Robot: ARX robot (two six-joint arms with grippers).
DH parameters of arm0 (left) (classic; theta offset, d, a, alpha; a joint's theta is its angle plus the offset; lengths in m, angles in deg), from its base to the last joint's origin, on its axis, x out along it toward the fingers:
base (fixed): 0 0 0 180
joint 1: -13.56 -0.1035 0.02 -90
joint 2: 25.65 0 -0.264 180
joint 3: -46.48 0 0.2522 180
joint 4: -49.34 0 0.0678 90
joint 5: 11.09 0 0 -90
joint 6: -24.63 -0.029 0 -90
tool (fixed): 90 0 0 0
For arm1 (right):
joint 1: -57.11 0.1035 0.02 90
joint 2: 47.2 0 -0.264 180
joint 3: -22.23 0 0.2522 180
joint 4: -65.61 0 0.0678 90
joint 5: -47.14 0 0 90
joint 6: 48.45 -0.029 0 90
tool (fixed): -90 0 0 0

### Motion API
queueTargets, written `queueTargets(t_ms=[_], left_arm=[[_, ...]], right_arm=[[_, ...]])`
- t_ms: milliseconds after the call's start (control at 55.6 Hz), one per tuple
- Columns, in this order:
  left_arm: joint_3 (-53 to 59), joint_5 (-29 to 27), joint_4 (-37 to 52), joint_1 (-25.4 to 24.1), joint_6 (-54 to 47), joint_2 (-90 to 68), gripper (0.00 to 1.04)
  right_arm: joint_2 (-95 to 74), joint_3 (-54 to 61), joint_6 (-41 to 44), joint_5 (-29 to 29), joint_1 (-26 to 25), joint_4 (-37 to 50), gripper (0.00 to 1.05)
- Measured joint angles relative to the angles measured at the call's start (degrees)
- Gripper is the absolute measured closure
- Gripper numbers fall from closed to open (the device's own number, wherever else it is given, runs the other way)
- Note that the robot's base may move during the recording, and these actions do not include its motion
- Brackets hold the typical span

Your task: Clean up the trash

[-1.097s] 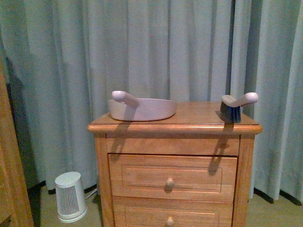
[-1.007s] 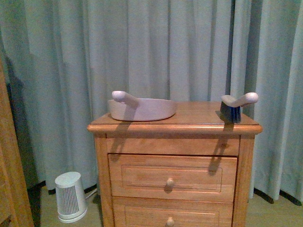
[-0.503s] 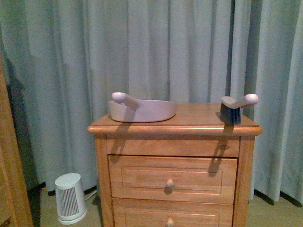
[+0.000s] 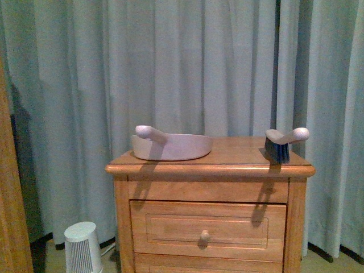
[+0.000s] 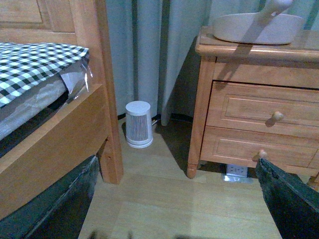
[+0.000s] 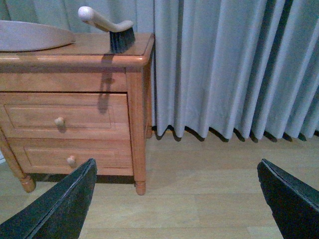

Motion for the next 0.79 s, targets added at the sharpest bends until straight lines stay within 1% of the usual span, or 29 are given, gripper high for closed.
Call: queueTargets(t_ms=[791], left_arm=[[0.0, 0.0, 0.0, 0.0, 0.0, 0.0, 0.08]], right_arm=[[0.0, 0.0, 0.02, 0.0, 0.0, 0.0, 0.07]])
